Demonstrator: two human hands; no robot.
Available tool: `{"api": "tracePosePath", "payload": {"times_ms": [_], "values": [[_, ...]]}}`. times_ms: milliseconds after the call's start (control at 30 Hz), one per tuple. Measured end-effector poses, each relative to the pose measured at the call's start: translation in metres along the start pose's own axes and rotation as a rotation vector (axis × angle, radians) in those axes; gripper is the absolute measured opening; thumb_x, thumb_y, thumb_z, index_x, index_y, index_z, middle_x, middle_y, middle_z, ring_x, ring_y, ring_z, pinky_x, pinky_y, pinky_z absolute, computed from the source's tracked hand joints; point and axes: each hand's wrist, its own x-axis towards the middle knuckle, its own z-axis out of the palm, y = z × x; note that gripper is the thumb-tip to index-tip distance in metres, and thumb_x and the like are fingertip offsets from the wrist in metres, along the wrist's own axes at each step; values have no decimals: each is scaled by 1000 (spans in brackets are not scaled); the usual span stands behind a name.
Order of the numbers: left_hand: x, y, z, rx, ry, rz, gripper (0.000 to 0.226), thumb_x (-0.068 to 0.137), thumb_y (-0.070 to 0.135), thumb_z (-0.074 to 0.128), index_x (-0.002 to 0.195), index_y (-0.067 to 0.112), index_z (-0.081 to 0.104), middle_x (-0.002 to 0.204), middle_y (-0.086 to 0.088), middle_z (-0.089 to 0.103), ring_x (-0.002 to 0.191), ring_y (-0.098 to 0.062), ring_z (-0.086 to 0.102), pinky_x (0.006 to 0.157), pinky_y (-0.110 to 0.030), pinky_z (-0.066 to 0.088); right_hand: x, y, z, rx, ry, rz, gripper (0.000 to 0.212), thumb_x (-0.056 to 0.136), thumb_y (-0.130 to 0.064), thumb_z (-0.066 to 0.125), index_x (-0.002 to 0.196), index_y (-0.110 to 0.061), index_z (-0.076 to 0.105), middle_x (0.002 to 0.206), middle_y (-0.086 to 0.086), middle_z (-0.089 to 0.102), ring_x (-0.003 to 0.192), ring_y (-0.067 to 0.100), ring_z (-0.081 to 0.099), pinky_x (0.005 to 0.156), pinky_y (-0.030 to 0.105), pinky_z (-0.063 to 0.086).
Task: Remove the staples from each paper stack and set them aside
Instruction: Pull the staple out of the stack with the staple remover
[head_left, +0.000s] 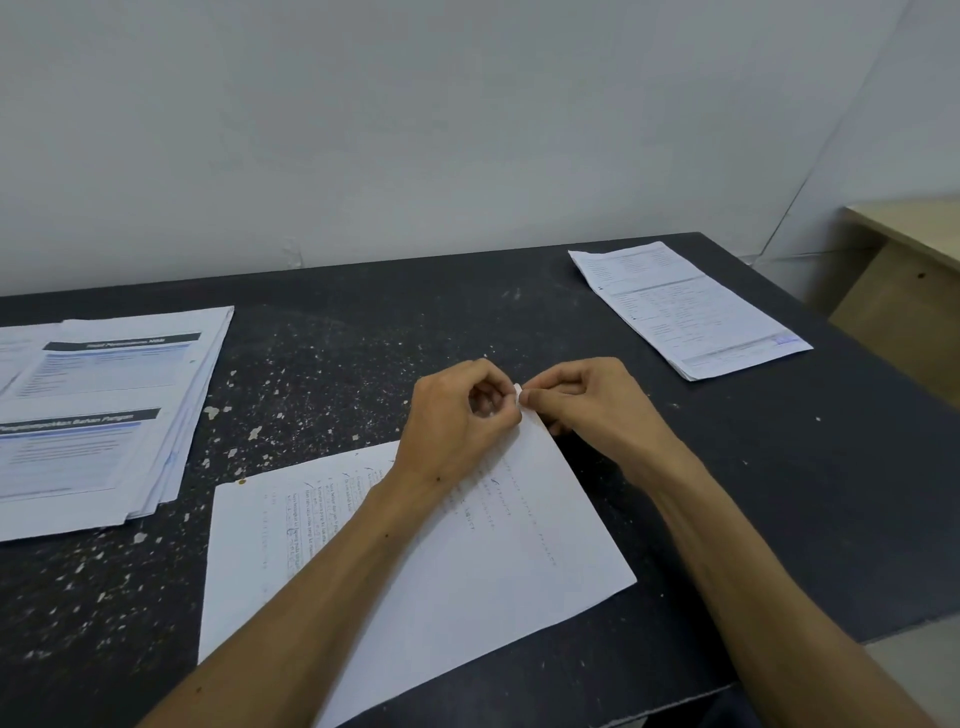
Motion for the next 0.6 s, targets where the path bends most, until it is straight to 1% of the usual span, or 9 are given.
{"api": "tracePosePath", "payload": {"times_ms": [100,200,333,400,500,533,600], "values": [[-1,2,0,-76,-6,-78,14,80,3,76,79,16,73,73,9,68,68,-9,60,65,-15,48,1,1,2,-21,-9,3,12,91,-19,73,84,-22,82,80,-3,79,76,16,76,75,29,61],[-1,4,-1,-172,-13,-169,15,82,3,76,80,18,75,75,7,69,68,-3,57,66,-15,47,2,2,4,59,-13,16,14,93,-15,70,86,-19,81,85,0,79,83,17,76,76,30,59],[2,0,-8,-311,-80,-210,13,85,1,78,85,13,78,83,1,72,73,-6,59,69,-17,47,1,4,6,184,-49,72,14,97,-13,68,89,-14,80,91,7,79,84,18,74,80,35,60],[2,-1,-9,-321,-97,-223,12,86,2,78,87,14,78,85,0,73,74,-8,60,70,-19,49,0,5,6,243,-72,109,14,98,-13,68,90,-12,80,93,10,79,81,20,72,78,35,59],[2,-2,-9,-314,-98,-228,11,87,6,78,88,17,80,88,2,74,80,-16,65,73,-25,53,-1,5,6,318,-87,149,13,99,-12,67,95,-7,79,90,13,77,78,20,70,69,28,55],[2,-2,-10,-304,-100,-229,10,88,8,79,89,18,80,89,3,75,83,-17,68,76,-28,55,-1,5,5,327,-87,152,13,99,-12,67,96,-7,78,91,15,77,78,20,70,70,29,55],[2,-4,-11,-259,-100,-218,9,88,13,81,91,21,82,91,7,76,87,-13,71,79,-27,58,0,8,6,307,-82,142,13,99,-14,68,96,-9,79,96,16,78,81,22,71,77,34,59]]}}
